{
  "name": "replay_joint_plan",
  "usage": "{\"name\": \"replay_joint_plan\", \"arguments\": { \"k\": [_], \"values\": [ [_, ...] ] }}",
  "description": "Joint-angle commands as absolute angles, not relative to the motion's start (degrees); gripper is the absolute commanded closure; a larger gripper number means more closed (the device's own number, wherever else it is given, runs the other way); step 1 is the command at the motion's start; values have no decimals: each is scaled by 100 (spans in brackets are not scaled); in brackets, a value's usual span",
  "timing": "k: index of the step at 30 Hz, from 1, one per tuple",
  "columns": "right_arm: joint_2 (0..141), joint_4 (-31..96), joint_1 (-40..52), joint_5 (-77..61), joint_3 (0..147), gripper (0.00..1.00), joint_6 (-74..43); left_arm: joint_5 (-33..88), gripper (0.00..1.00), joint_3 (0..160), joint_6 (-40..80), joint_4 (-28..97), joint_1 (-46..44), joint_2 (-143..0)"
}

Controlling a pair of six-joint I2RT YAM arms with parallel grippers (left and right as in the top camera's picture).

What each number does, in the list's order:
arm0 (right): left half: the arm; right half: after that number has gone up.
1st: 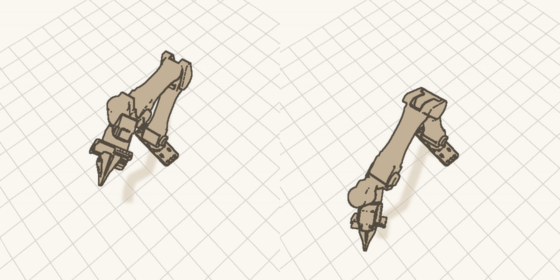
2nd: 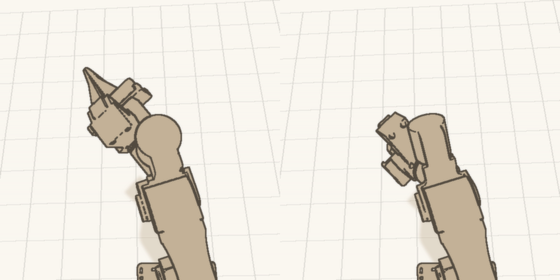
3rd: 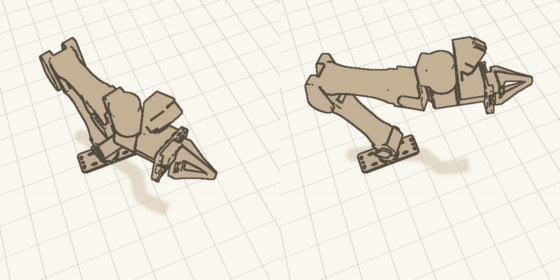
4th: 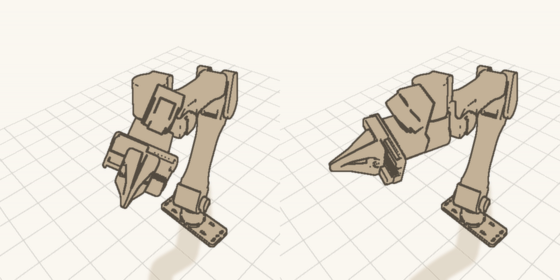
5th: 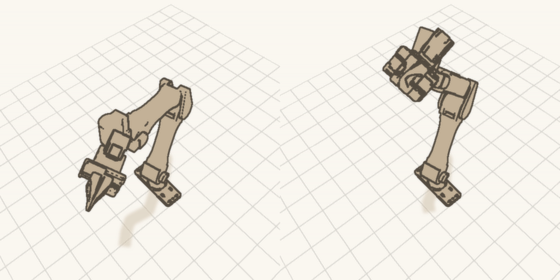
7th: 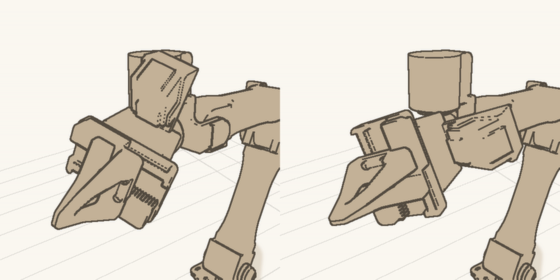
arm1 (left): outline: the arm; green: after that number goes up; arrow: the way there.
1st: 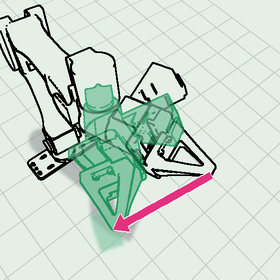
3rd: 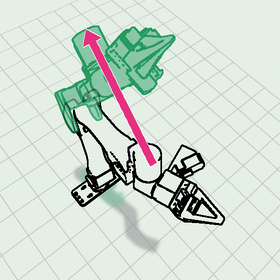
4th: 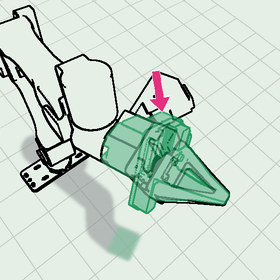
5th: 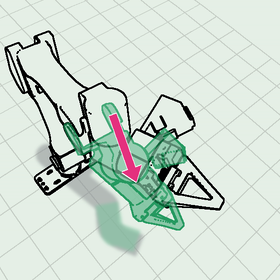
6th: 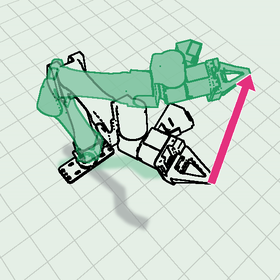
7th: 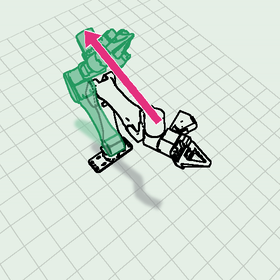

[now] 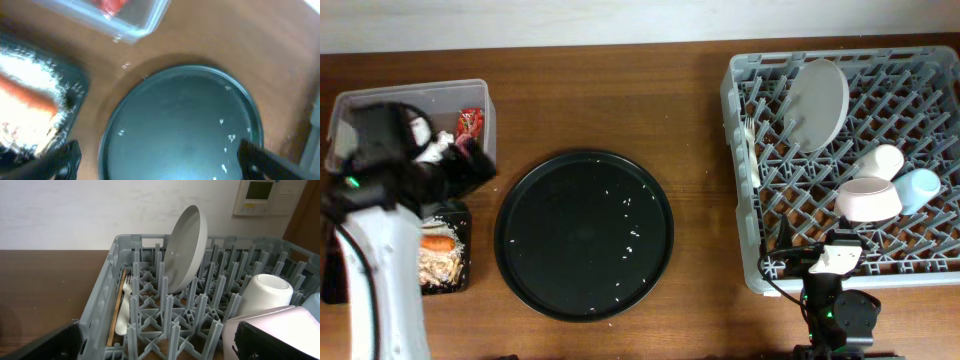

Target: Sort waste into correct bins and load items into the dishwasher rack

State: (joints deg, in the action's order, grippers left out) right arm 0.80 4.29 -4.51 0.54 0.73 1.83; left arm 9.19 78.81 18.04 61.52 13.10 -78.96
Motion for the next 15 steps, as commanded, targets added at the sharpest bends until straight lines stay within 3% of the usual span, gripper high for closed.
{"name": "replay_joint_plan", "arguments": {
  "k": [1, 10, 15],
  "values": [
    [21, 451, -458, 67, 32, 1, 215, 1146, 1, 6556, 1313, 5094, 864, -6895],
    [21, 449, -458, 67, 32, 1, 215, 1293, 1, 1710, 1313, 871, 486, -3614],
    [21, 451, -458, 67, 32, 1, 215, 1293, 1, 473, 1313, 301, 486, -2128]
  ]
}}
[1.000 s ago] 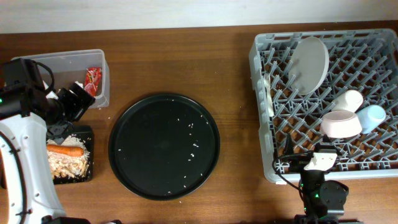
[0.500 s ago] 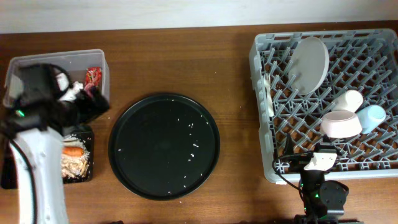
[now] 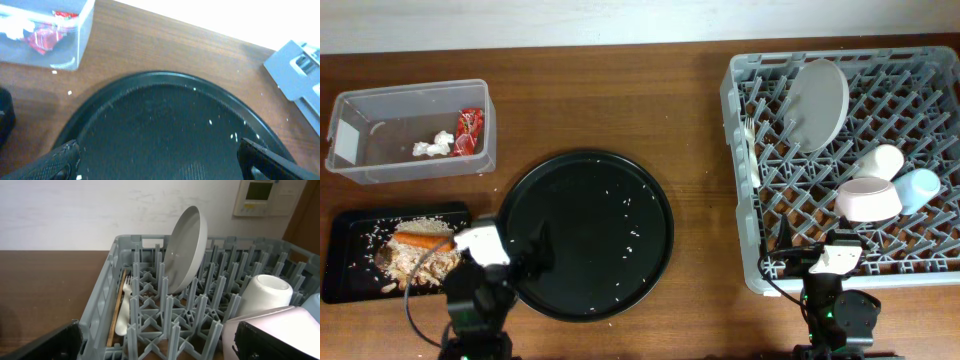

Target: Sort waste into correct bins and load items into the dishwasher rack

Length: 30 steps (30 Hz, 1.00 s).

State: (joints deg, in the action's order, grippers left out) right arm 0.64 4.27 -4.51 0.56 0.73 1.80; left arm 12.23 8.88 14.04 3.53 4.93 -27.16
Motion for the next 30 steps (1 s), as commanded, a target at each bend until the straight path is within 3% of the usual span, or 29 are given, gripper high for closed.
{"name": "replay_joint_plan", "arguments": {
  "k": [1, 9, 13, 22, 30],
  "values": [
    [21, 451, -458, 67, 32, 1, 215, 1295, 1, 318, 1313, 301, 486, -1844],
    [21, 449, -458, 67, 32, 1, 215, 1894, 1, 54, 447, 311, 480, -10],
    [21, 449, -458, 67, 32, 1, 215, 1695, 1, 51, -421, 325, 449, -27],
    [21, 449, -458, 67, 32, 1, 215, -62, 1, 49, -484, 478, 456, -30],
    [21, 449, -458, 67, 32, 1, 215, -67, 1, 51, -635, 475, 454, -30]
  ]
}}
